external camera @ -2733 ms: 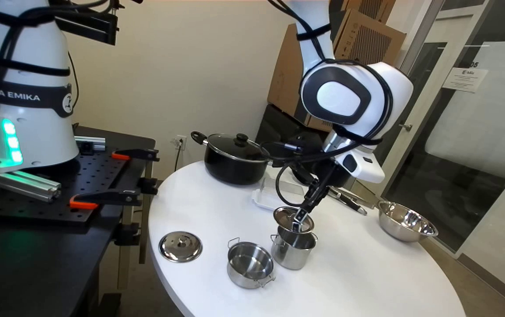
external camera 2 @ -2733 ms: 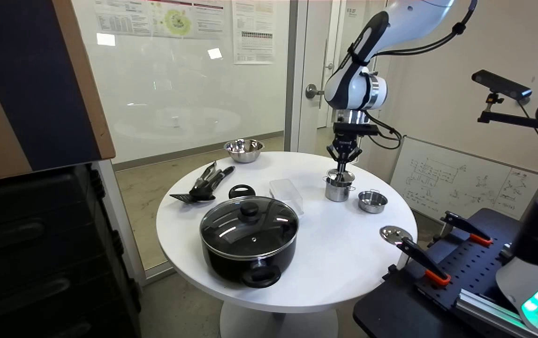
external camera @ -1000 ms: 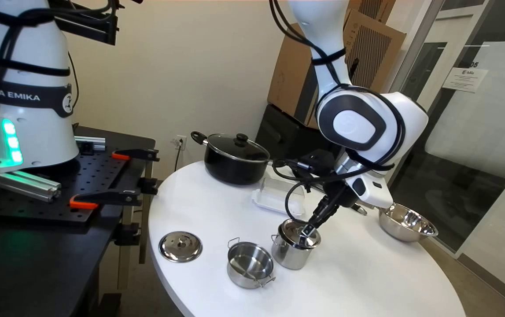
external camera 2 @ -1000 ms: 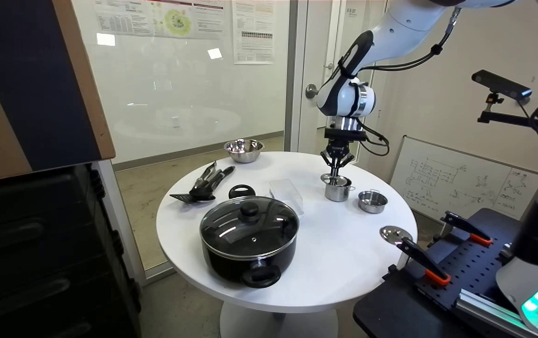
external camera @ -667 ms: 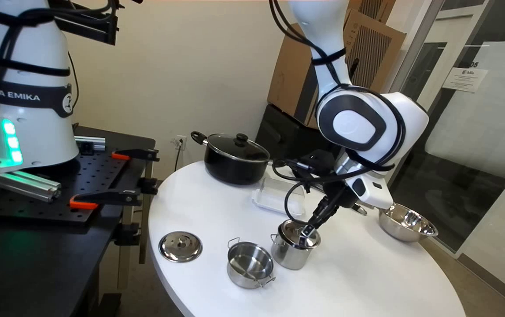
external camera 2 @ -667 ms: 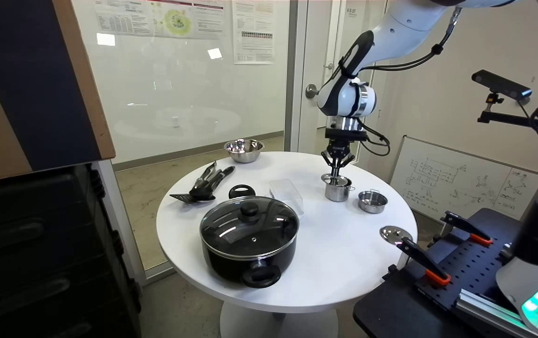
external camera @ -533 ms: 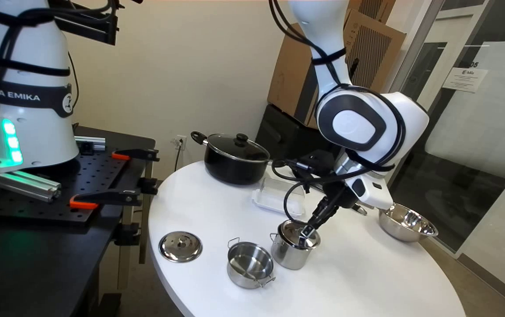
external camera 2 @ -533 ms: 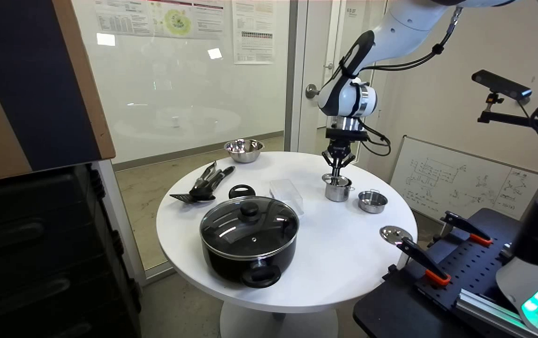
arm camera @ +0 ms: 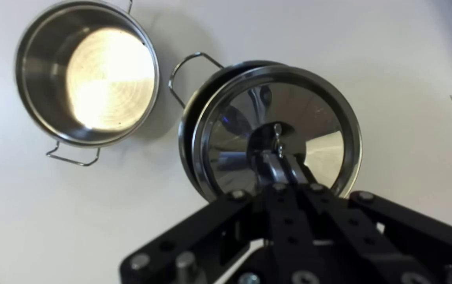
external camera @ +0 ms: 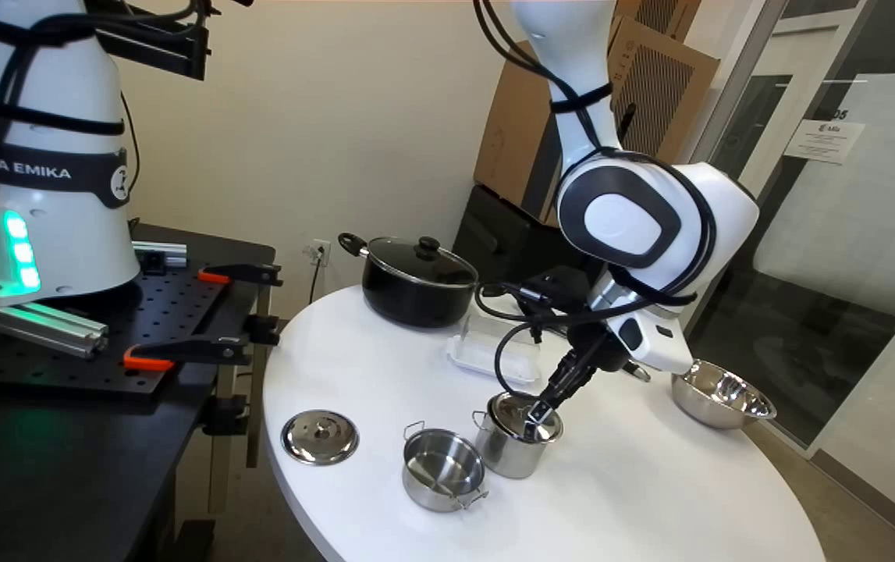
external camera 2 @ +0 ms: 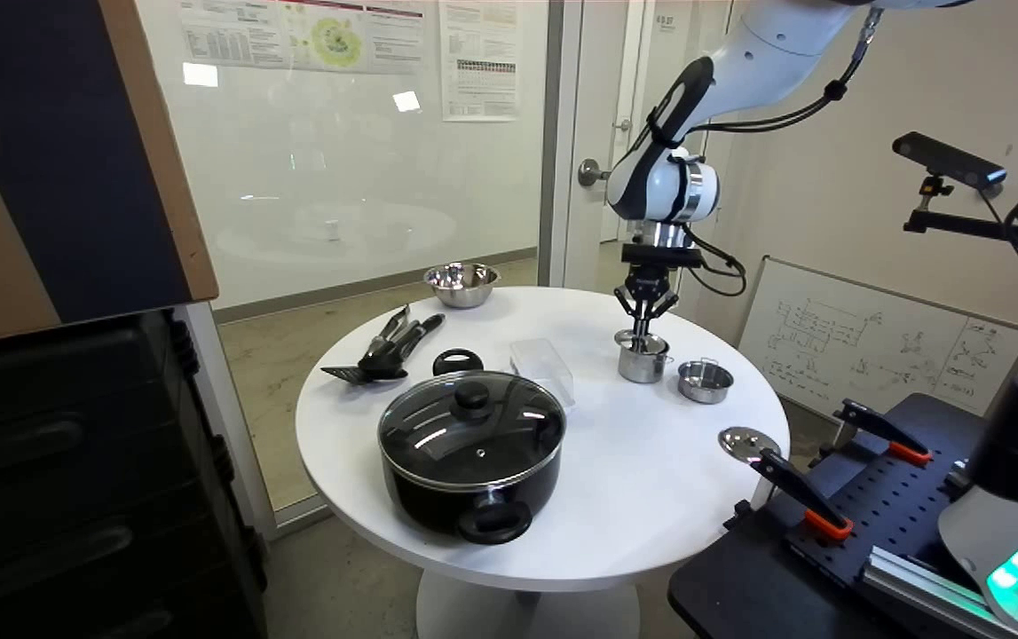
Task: Pick a lid on the table and put it on the taller silver pot
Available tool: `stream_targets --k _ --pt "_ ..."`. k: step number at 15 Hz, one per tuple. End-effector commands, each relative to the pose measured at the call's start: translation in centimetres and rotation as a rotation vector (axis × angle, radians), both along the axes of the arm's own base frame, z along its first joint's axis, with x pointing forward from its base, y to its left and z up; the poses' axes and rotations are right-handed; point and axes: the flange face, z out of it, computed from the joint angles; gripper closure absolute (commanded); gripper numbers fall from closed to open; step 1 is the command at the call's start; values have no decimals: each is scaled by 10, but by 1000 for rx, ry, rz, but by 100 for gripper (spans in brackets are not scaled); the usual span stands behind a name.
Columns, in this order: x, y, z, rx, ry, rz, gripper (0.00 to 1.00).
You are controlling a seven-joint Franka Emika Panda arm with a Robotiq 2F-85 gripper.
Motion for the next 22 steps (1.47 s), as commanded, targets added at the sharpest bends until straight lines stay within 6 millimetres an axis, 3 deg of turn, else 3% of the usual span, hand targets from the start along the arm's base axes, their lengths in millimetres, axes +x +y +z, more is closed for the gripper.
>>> stream_targets --k 1,4,14,15,17,22 --pt "-11 4 -2 12 -2 4 91" --pt "-15 7 1 11 -12 12 100" --pt "-37 12 8 4 -41 32 99" --pt "-39 12 8 3 -40 33 73" --pt "-42 13 9 1 -42 31 67" --pt "-47 15 14 -5 -59 30 30"
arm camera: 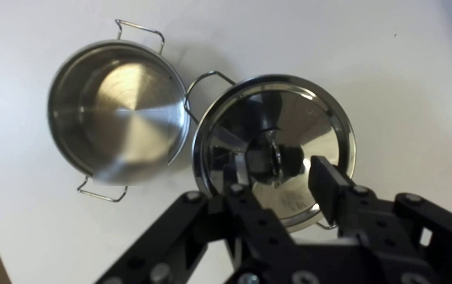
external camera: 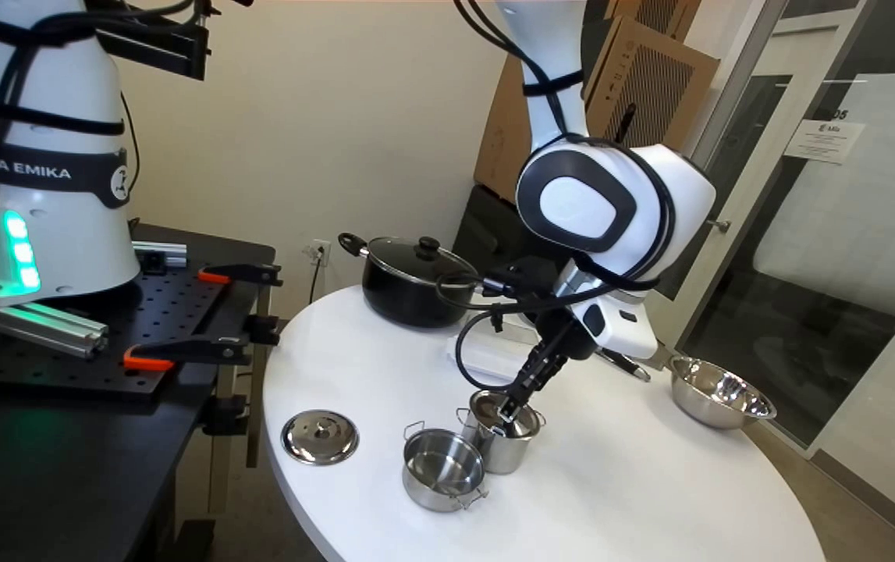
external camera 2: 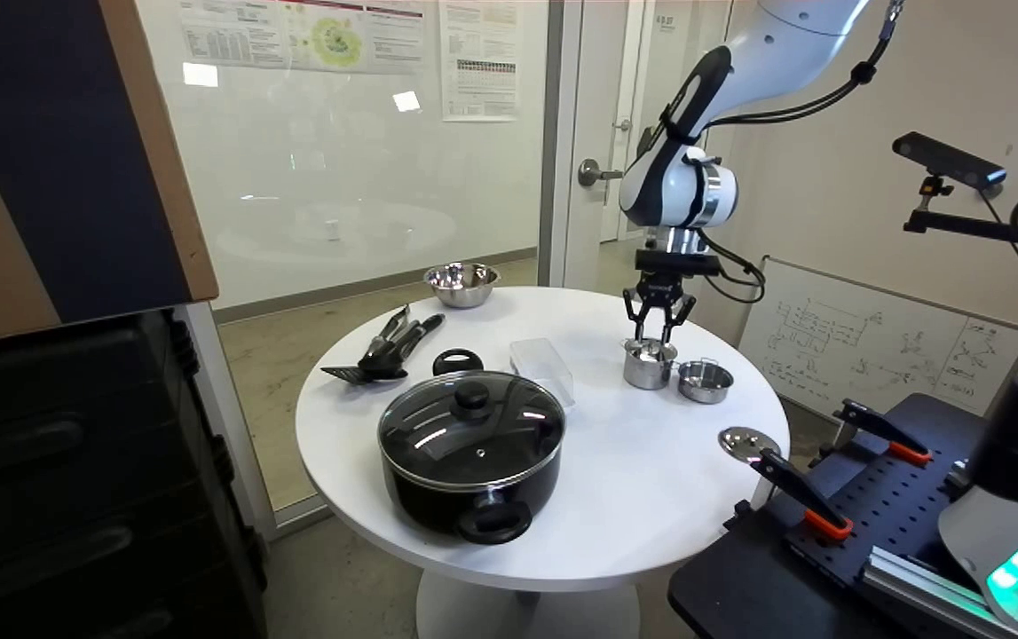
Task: Pick a lid on the table and put it on the taller silver pot
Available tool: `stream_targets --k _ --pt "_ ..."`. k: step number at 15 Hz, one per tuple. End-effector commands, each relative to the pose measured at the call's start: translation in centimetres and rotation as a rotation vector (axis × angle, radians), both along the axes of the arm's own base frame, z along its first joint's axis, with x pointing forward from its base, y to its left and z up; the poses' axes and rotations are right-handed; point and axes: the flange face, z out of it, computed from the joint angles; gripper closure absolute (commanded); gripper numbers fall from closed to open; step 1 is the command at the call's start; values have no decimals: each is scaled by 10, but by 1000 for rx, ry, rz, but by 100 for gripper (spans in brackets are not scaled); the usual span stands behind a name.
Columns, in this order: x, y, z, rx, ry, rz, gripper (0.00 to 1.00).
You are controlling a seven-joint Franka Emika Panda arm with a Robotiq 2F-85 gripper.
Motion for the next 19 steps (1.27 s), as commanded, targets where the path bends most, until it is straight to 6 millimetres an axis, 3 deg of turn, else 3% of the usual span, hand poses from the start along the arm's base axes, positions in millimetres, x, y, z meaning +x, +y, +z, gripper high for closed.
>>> stream_targets --k 1,4,5,9,14,15,19 --pt "-9 6 13 11 -36 10 23" --pt "-18 21 28 12 -57 75 1" --pt "-23 28 34 10 -64 106 0" --pt "-49 65 55 -1 -40 294 0" --pt "-82 112 57 -64 21 514 0" --pt "-64 102 50 -37 14 454 0" --pt "-76 115 50 -46 29 503 0"
